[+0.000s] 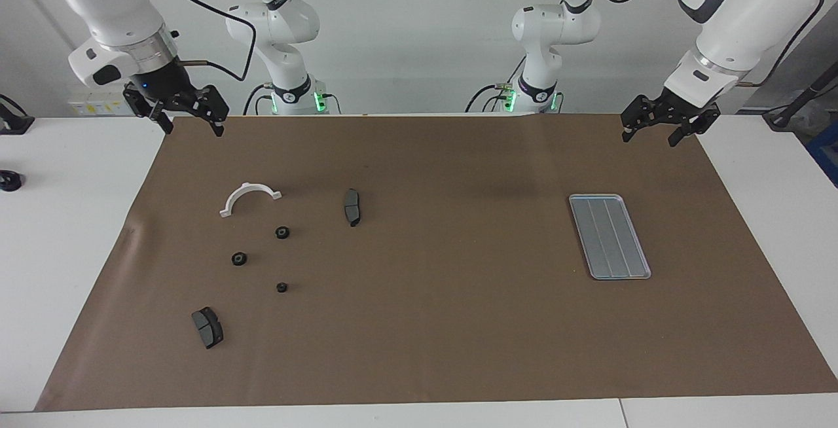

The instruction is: Pick bearing gear from pile to tray

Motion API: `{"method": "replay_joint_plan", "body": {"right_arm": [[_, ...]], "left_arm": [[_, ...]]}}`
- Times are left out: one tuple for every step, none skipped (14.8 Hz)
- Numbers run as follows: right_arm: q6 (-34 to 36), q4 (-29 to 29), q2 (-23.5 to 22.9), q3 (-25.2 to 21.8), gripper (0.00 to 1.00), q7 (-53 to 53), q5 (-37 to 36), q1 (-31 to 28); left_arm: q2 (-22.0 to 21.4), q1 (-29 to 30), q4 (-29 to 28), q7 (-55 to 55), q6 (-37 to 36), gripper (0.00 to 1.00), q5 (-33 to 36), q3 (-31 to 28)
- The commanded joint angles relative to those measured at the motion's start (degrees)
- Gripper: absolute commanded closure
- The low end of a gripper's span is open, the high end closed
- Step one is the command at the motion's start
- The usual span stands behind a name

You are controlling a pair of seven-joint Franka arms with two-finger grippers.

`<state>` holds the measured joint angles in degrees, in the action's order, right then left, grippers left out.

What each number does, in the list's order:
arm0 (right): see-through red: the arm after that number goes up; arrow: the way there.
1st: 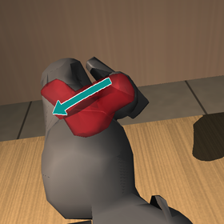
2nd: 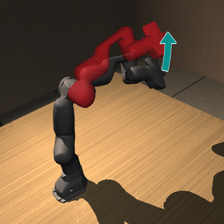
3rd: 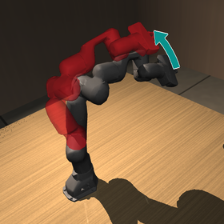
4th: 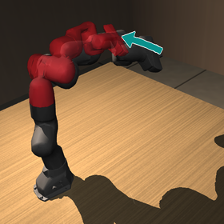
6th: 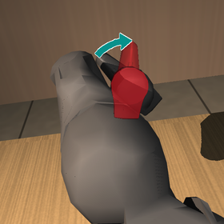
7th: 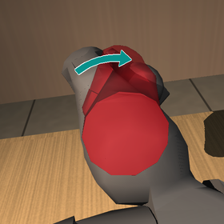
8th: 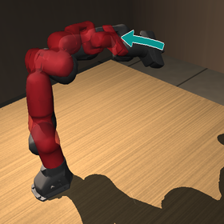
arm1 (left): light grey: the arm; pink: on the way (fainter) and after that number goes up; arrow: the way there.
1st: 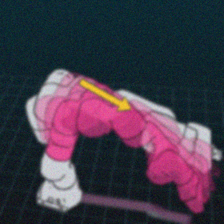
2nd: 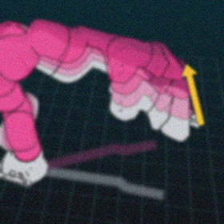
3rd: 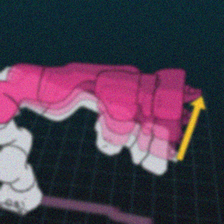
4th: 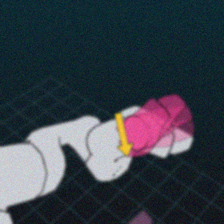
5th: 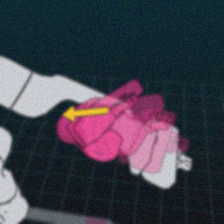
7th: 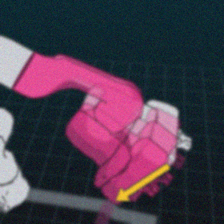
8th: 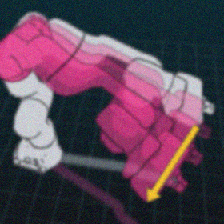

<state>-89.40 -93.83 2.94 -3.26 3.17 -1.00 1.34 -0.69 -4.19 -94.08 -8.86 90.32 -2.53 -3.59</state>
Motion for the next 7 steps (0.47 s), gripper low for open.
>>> {"method": "replay_joint_plan", "body": {"right_arm": [[-0.60, -0.64, 0.75, -0.26, 0.00, -0.36, 0.47, 0.06], [-0.51, -0.65, 0.75, -0.26, 0.00, -0.53, 0.47, -0.11], [-0.34, -0.65, 0.75, -0.26, 0.00, -0.45, 0.47, -0.02], [-0.25, -0.65, 0.75, -0.26, 0.00, -0.45, 0.47, -0.02], [-0.34, -0.65, 0.75, -0.26, 0.00, -0.27, 0.47, -0.02], [-0.60, -0.82, 0.75, -0.26, 0.00, -0.27, 0.47, -0.02], [-0.95, -1.17, 0.75, -0.17, 0.00, -0.44, 0.56, -0.02]], "left_arm": [[-1.68, 0.59, -1.98, -0.46, 1.26, 0.00, 1.21, 0.52], [-1.68, 0.59, -1.98, -0.46, 1.26, 0.00, 1.21, 0.52], [-1.68, 0.59, -2.07, -0.46, 1.26, 0.00, 1.21, 0.52], [-1.68, 0.59, -1.98, -0.46, 1.26, 0.00, 1.21, 0.52], [-1.68, 0.59, -1.98, -0.46, 1.26, 0.00, 1.21, 0.52], [-1.68, 0.59, -1.98, -0.46, 1.26, 0.00, 1.21, 0.52], [-1.68, 0.59, -1.98, -0.46, 1.26, 0.00, 1.21, 0.52]]}}
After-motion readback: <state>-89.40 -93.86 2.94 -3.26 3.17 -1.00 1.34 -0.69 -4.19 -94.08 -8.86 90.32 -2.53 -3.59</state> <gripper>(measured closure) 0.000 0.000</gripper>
